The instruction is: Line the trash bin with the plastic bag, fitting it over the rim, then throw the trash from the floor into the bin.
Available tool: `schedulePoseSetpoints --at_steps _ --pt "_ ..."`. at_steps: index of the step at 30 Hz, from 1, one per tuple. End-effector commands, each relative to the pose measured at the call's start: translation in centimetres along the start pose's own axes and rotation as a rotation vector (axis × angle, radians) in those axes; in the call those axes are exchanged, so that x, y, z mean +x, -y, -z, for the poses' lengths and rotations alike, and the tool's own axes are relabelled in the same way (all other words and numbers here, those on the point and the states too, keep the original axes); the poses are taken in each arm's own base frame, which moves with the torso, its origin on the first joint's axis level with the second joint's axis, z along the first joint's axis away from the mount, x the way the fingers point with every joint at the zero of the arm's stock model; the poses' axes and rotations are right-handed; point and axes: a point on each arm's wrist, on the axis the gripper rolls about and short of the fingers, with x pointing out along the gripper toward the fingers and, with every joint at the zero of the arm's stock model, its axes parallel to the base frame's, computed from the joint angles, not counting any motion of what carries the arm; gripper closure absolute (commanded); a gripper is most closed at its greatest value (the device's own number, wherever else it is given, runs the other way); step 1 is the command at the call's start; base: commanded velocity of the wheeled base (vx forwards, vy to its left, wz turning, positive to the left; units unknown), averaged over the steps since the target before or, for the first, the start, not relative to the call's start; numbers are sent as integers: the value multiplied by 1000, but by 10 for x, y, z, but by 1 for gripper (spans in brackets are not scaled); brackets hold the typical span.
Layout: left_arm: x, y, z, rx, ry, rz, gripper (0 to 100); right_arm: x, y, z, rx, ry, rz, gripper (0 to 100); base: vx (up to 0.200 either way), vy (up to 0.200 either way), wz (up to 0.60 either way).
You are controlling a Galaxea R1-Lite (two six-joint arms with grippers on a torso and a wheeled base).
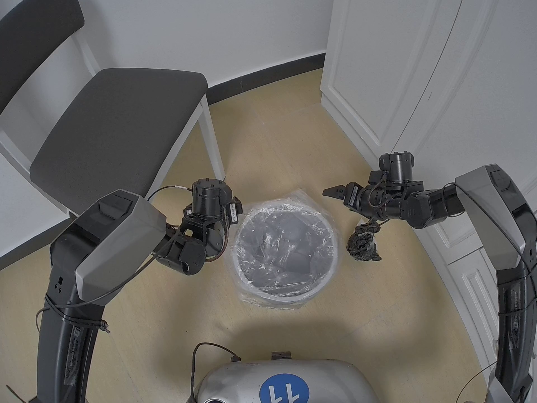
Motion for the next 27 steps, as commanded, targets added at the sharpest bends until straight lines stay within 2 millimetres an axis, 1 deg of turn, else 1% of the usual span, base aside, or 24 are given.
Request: schedulePoseSetpoints --at_steps 1,6,10,11,12,13,17,27 --pt "-1 0 0 -6 -2 1 0 20 14 17 13 -45 16 0 0 0 0" --pt "-1 0 3 -5 -8 -1 0 26 20 29 5 -93 33 0 0 0 0" --pt "0 0 4 -5 -8 -1 0 27 22 31 -5 -103 31 0 0 0 0" --pt "0 -1 5 -3 -10 -1 0 33 26 37 -4 -114 36 0 0 0 0" --pt "0 -1 5 -3 -10 -1 0 33 26 37 -4 -114 36 0 0 0 0" --pt "0 -1 5 -6 -10 -1 0 38 30 39 -2 -115 38 0 0 0 0" --pt "0 -1 7 -13 -14 -2 0 50 42 45 4 -118 49 0 0 0 0" --pt "4 -1 14 -12 -20 0 0 74 58 58 4 -136 60 0 0 0 0"
